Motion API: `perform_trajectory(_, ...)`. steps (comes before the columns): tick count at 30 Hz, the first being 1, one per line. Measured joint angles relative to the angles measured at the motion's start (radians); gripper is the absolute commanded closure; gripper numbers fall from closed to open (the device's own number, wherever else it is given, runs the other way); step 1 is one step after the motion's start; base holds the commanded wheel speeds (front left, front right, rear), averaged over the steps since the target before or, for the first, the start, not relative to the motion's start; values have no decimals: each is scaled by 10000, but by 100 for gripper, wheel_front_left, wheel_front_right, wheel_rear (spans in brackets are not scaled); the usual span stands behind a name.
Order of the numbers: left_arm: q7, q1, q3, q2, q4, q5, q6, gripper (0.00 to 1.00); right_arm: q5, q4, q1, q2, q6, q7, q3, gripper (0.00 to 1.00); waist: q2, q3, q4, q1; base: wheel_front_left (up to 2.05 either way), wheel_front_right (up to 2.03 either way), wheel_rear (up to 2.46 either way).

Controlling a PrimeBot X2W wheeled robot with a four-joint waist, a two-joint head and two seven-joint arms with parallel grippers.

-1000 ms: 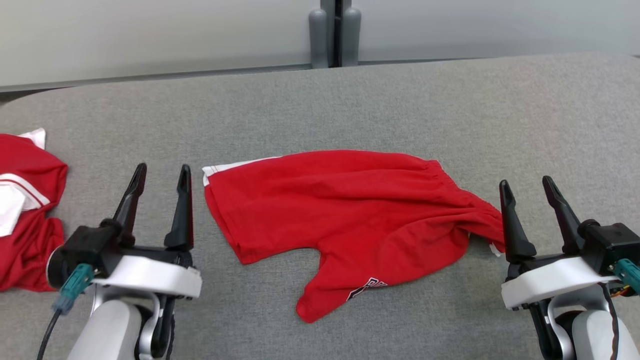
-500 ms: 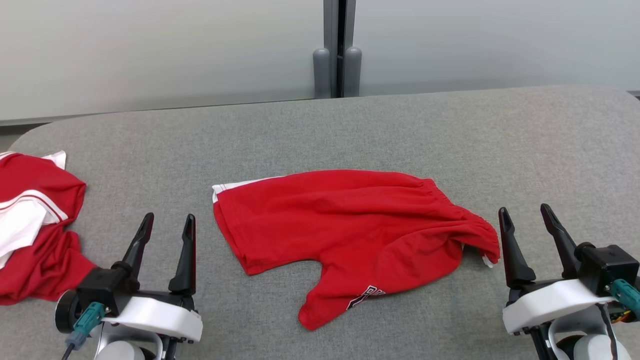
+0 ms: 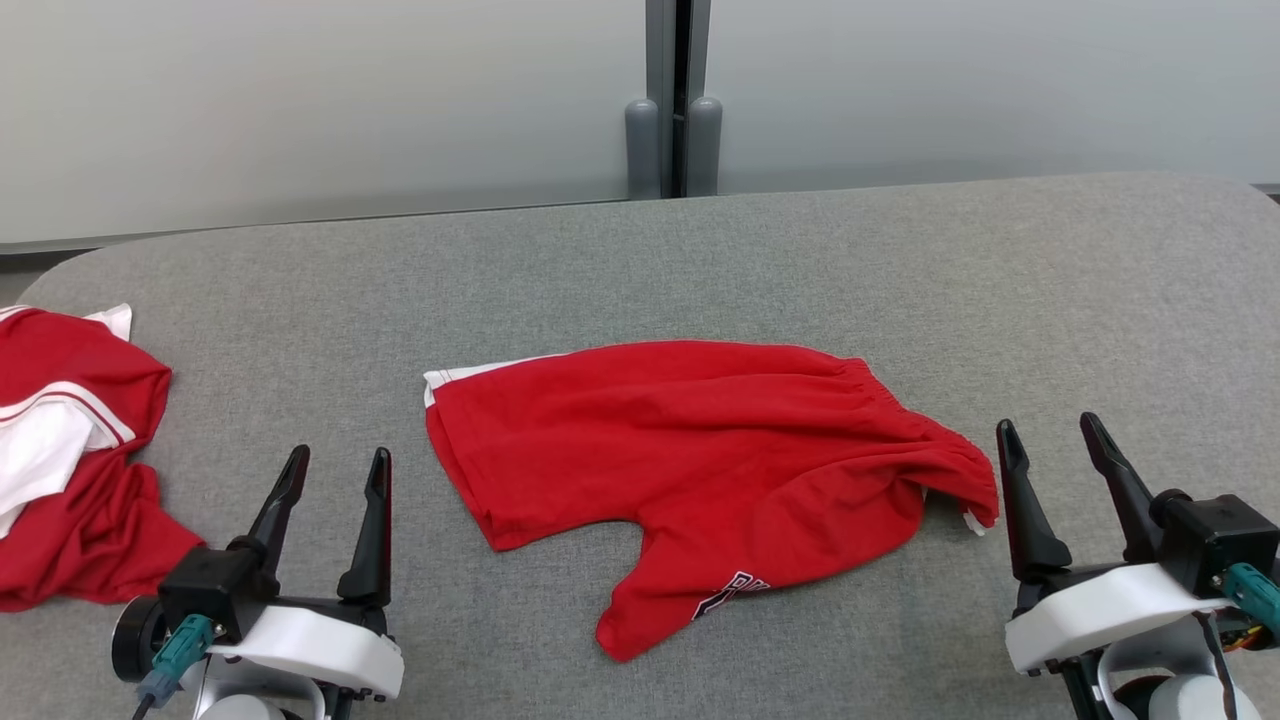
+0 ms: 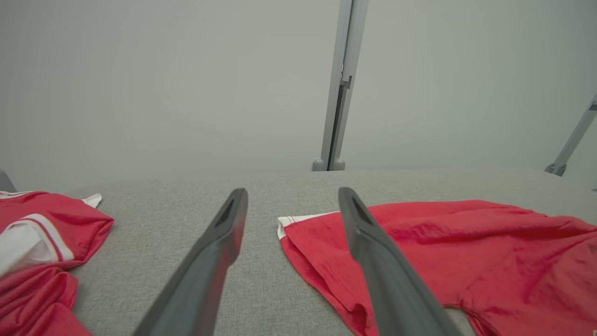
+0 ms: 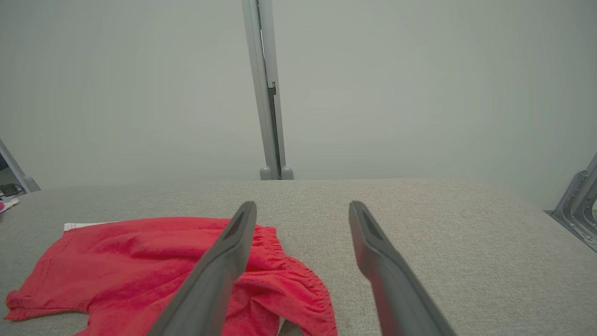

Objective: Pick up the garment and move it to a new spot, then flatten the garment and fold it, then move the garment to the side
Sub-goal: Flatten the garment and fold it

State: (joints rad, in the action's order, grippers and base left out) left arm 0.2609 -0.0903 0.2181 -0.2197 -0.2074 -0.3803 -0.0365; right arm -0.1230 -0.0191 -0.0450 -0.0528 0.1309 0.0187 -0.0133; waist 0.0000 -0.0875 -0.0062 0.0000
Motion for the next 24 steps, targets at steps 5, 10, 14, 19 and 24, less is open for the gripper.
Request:
perform_trajectory(5, -25, -37, 67, -13, -36, -13, 0, 0, -15, -19, -3, 6, 0, 0, -2, 0, 0, -16, -3, -1, 0, 0, 0)
perform_trajectory(10, -372, -201, 633, 52, 42, 132, 153, 0, -21, -17, -39, 10, 0, 0, -25, 0, 0, -143, 12, 0, 0, 0, 0)
perform_trajectory(14, -1110, -242, 1697, 393, 117, 284, 700, 0, -25, 0, -164, 13, 0, -10, -100, 0, 0, -368, -1, 0, 0, 0, 0)
perform_trajectory(19, -2127, -278, 2807, 771, -272, 274, 1164, 0, -82, -56, -298, 17, 0, -77, -255, 0, 0, -673, -145, 0, 0, 0, 0)
perform_trajectory(24, -2533, -352, 3260, 798, -587, 77, 1388, 71, -132, -140, -410, 21, 0, -157, -240, 0, 0, -952, -364, 0, 0, 0, 0)
